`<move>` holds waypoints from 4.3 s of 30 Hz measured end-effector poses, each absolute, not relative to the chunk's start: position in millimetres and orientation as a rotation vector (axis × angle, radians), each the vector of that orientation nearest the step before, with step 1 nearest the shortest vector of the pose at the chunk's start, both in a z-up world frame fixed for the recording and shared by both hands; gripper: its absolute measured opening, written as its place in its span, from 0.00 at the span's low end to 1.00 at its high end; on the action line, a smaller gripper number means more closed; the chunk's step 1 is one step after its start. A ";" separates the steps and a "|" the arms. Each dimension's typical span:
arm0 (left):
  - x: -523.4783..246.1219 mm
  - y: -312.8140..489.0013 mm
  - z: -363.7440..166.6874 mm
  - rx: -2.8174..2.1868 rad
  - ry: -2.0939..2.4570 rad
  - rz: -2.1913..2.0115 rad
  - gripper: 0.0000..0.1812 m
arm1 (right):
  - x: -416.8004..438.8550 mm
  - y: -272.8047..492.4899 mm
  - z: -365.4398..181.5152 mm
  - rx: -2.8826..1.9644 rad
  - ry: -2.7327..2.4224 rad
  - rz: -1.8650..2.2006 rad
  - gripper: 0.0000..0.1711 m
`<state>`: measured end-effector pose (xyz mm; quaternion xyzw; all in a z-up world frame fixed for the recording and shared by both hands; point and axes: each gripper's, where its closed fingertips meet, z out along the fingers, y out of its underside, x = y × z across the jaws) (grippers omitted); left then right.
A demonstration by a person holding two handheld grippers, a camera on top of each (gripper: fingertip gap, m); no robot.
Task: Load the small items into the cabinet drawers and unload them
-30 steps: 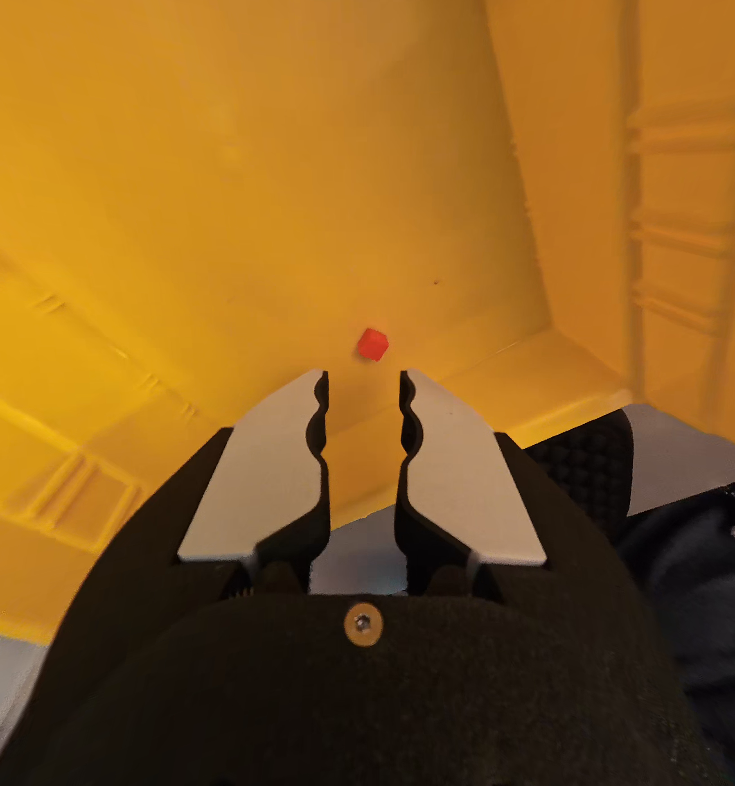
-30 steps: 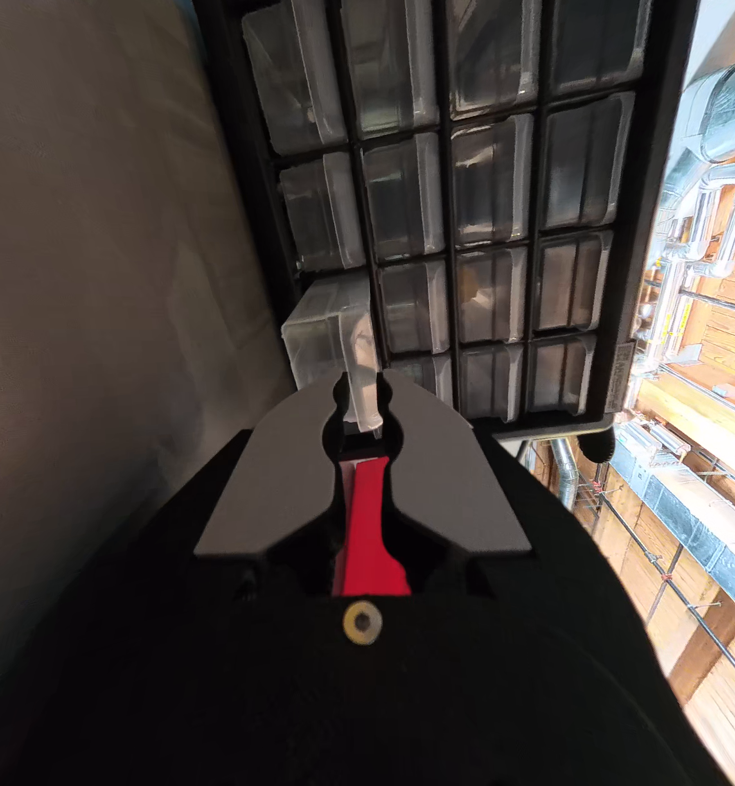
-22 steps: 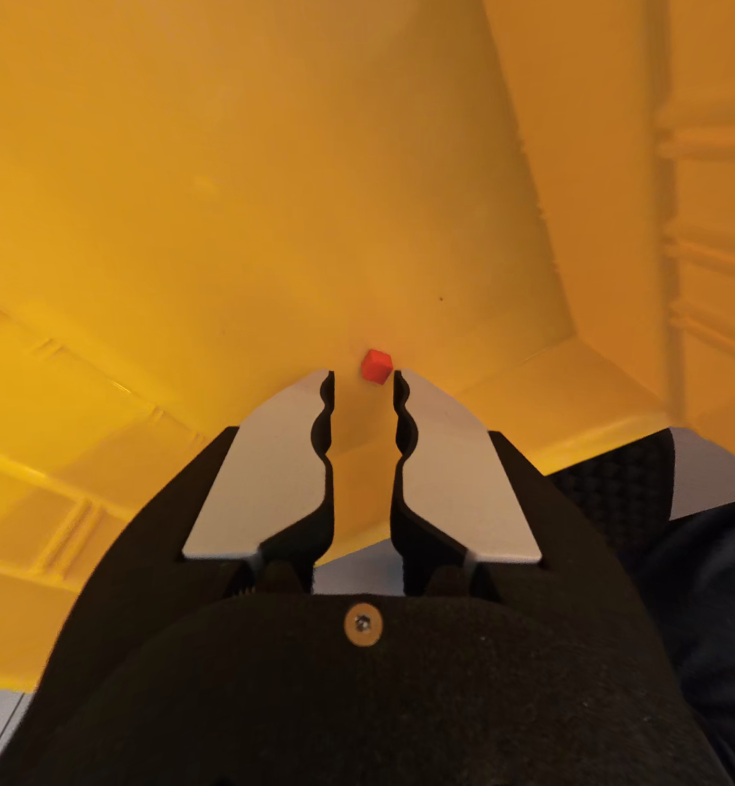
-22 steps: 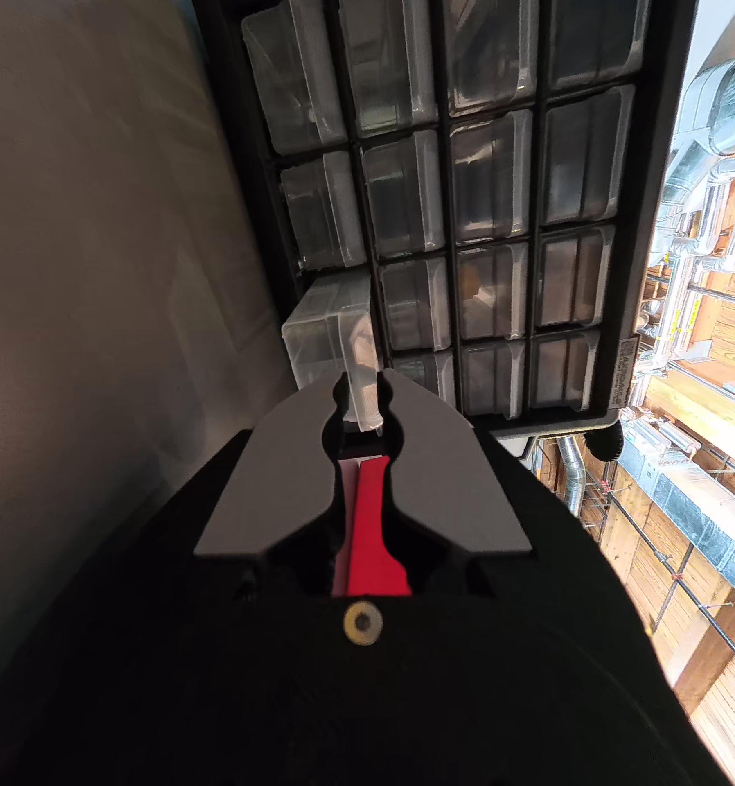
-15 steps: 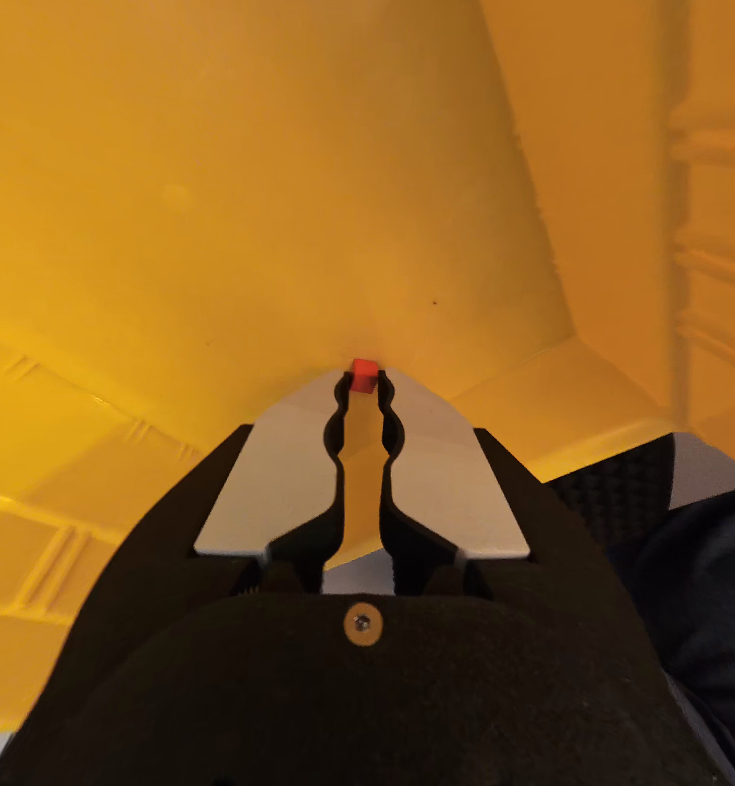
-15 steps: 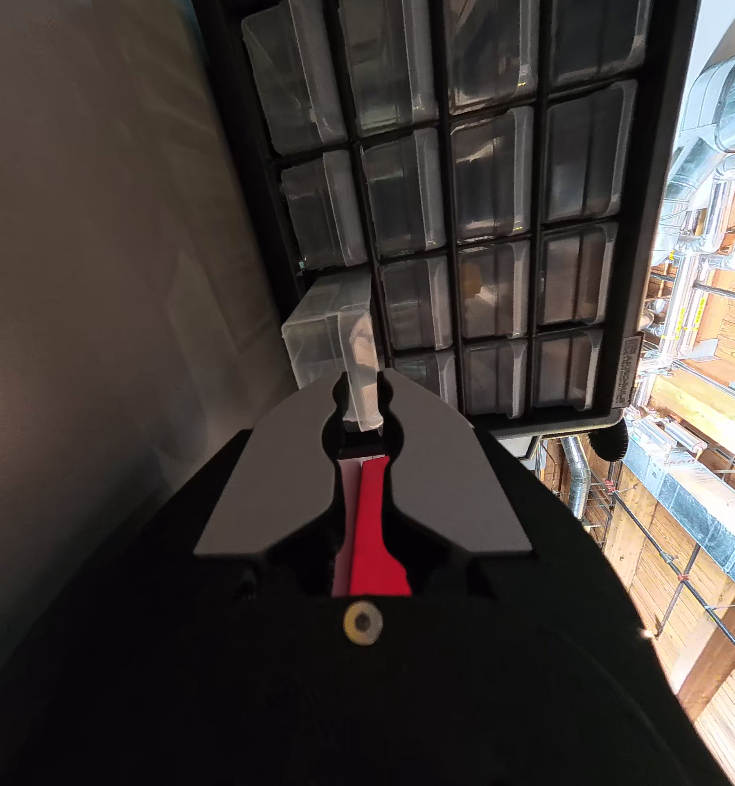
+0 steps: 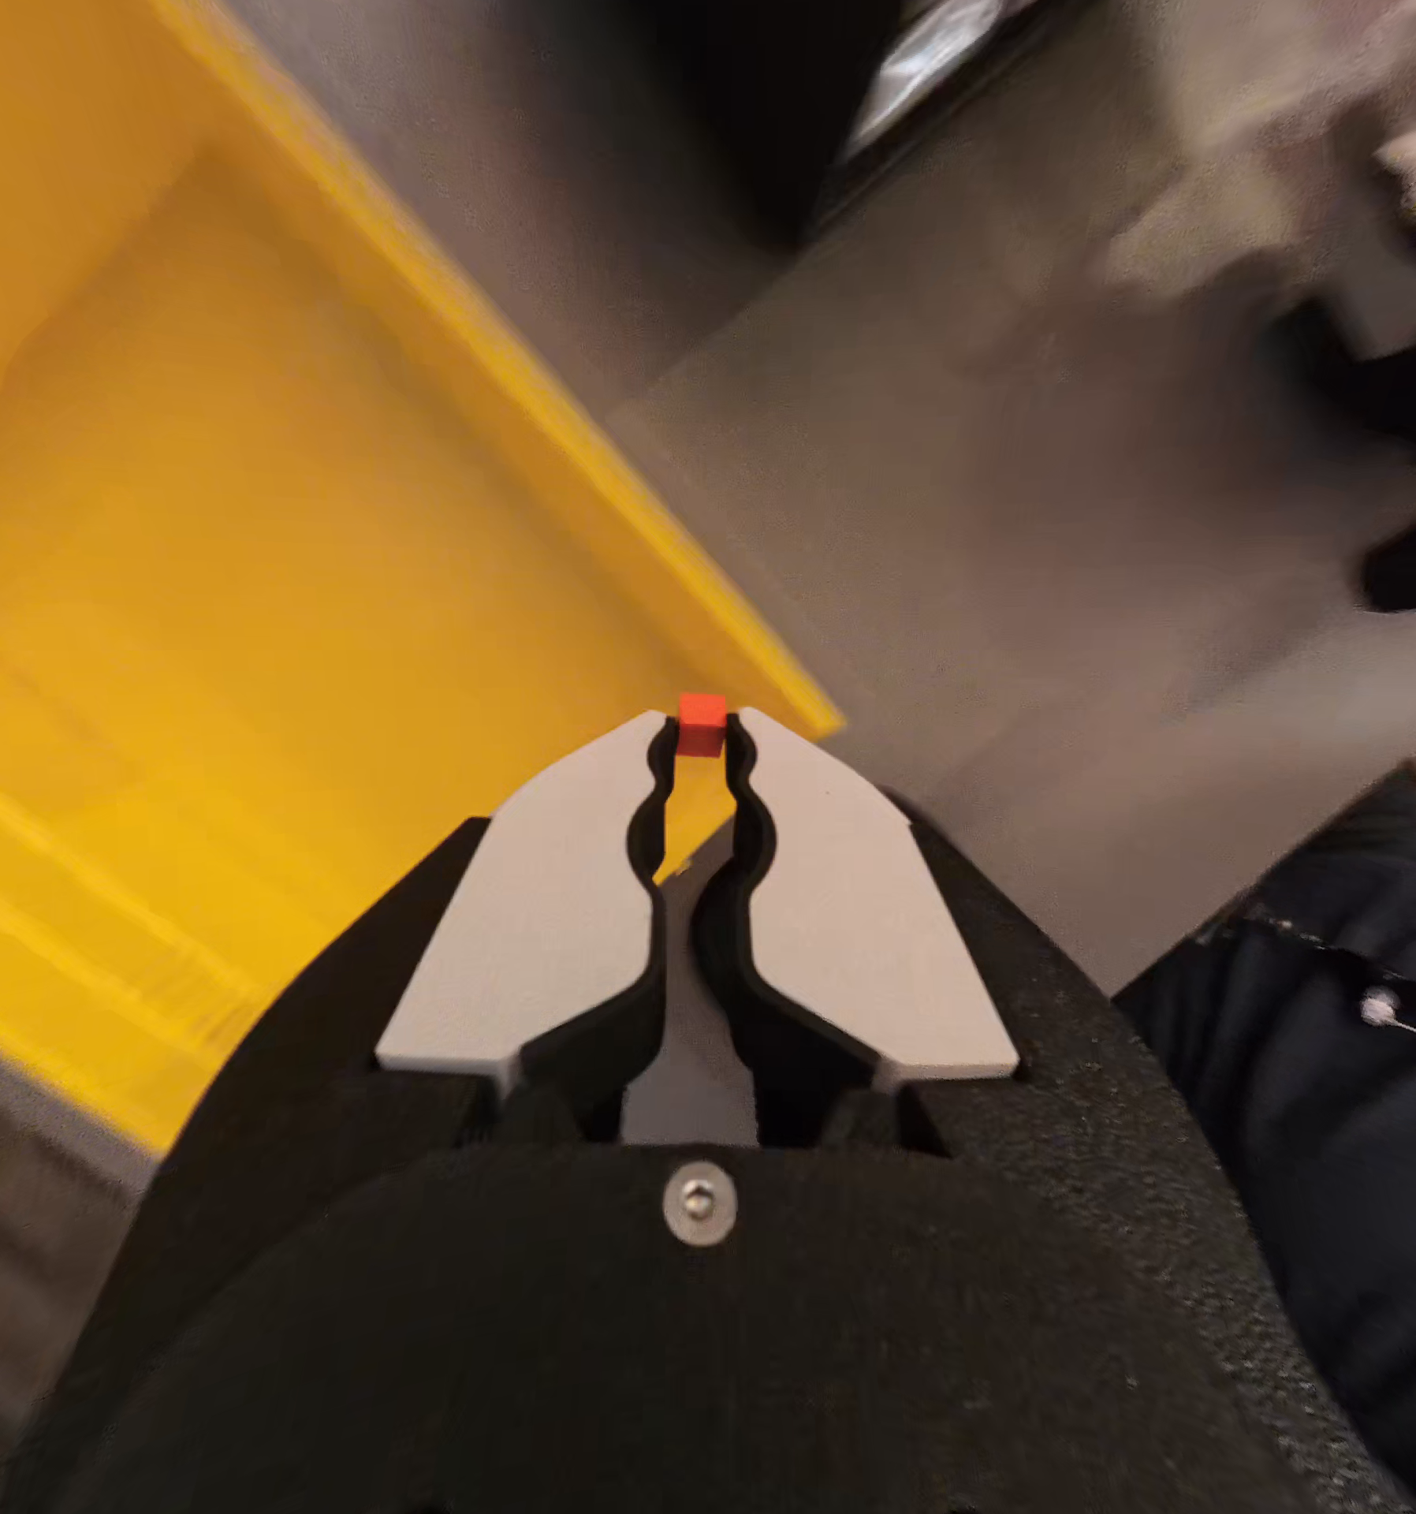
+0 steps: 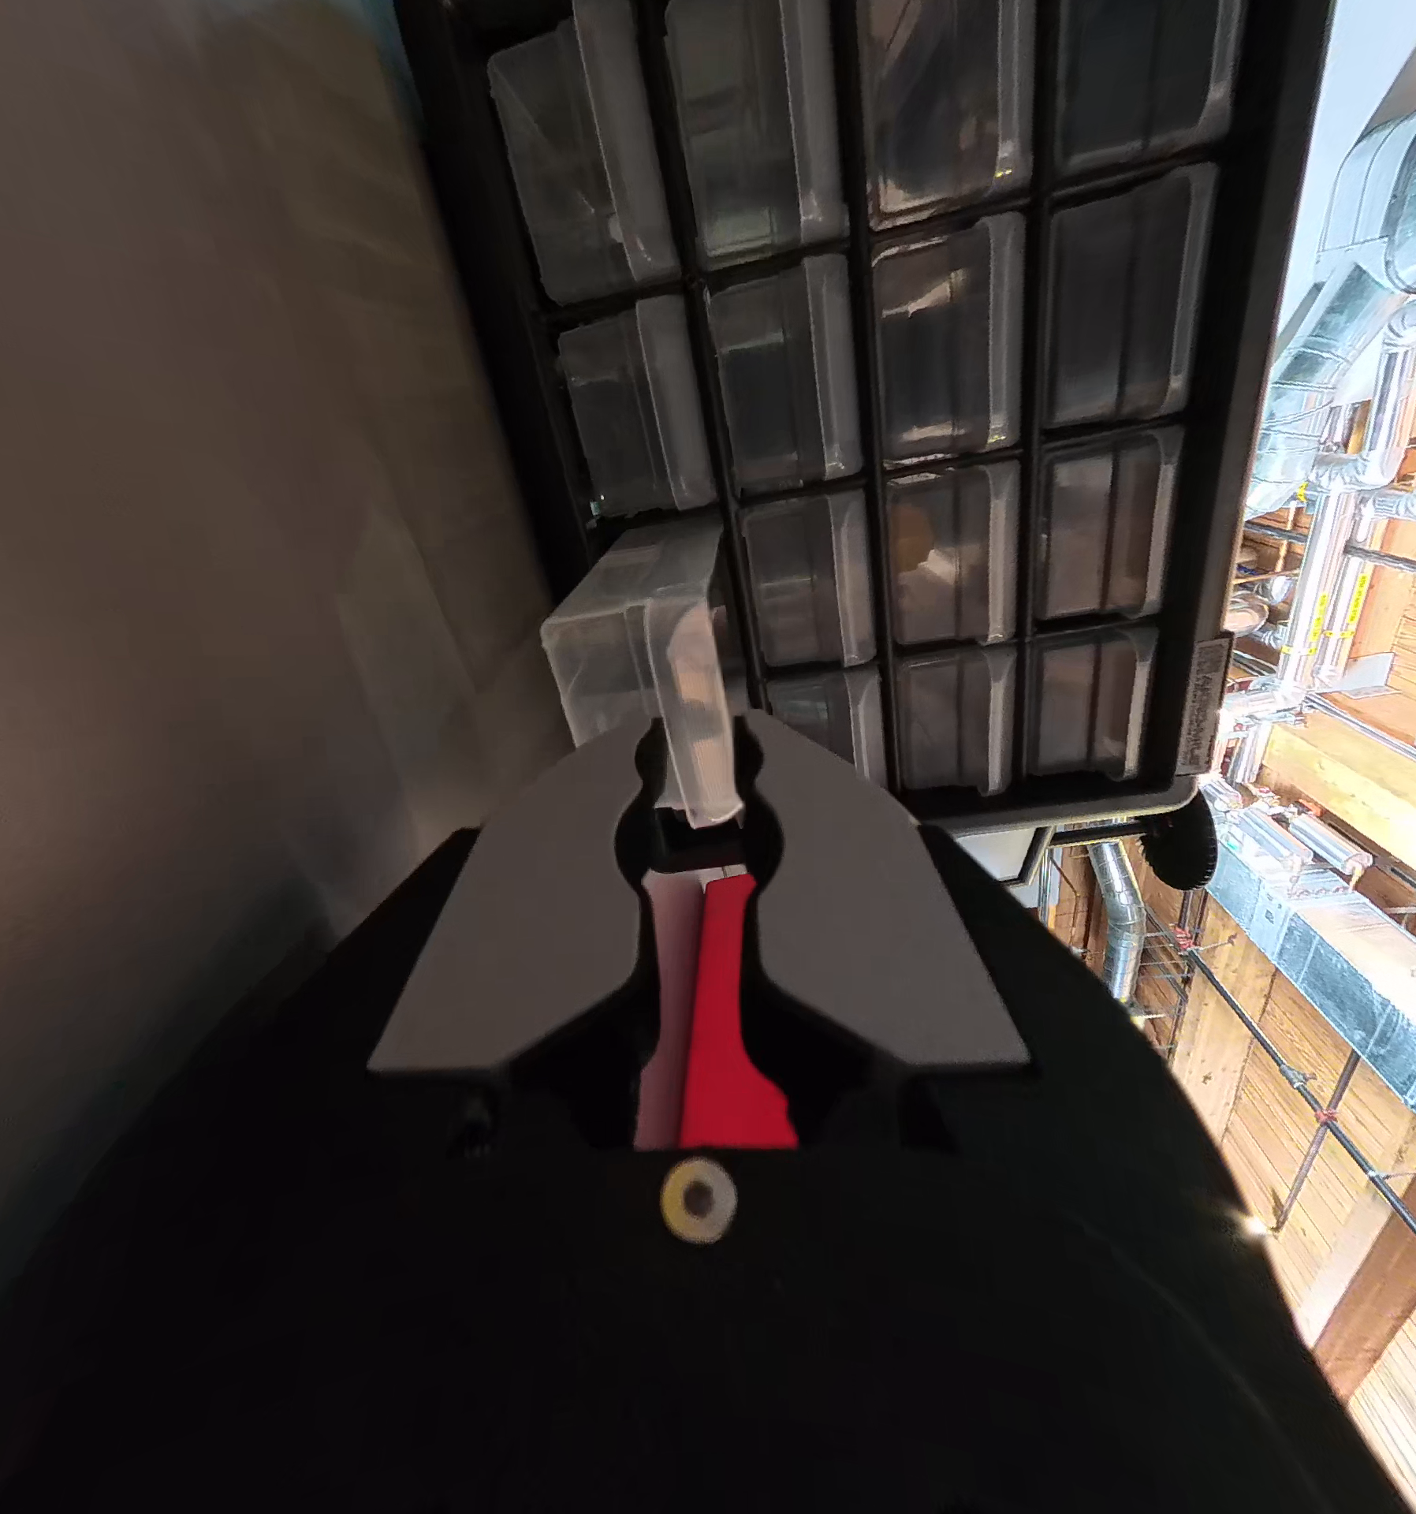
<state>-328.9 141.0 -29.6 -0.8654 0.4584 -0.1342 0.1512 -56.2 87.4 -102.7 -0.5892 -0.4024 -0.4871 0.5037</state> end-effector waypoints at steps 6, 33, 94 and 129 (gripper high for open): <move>-184.3 87.9 -22.4 -2.171 1.682 -0.537 0.06 | -55.3 89.0 -102.5 -1.426 -0.963 -1.138 0.14; -50.9 123.9 -124.2 -1.982 2.129 0.262 0.12 | -48.7 78.7 -103.1 -1.516 -0.863 -0.886 0.14; -253.7 45.5 188.7 -1.242 1.012 -1.592 0.14 | -82.6 144.1 -108.8 -1.414 -1.009 -0.957 0.14; -166.9 30.0 98.8 -1.522 1.230 -1.606 0.13 | -125.8 131.8 -92.6 -1.354 -1.046 -0.780 0.13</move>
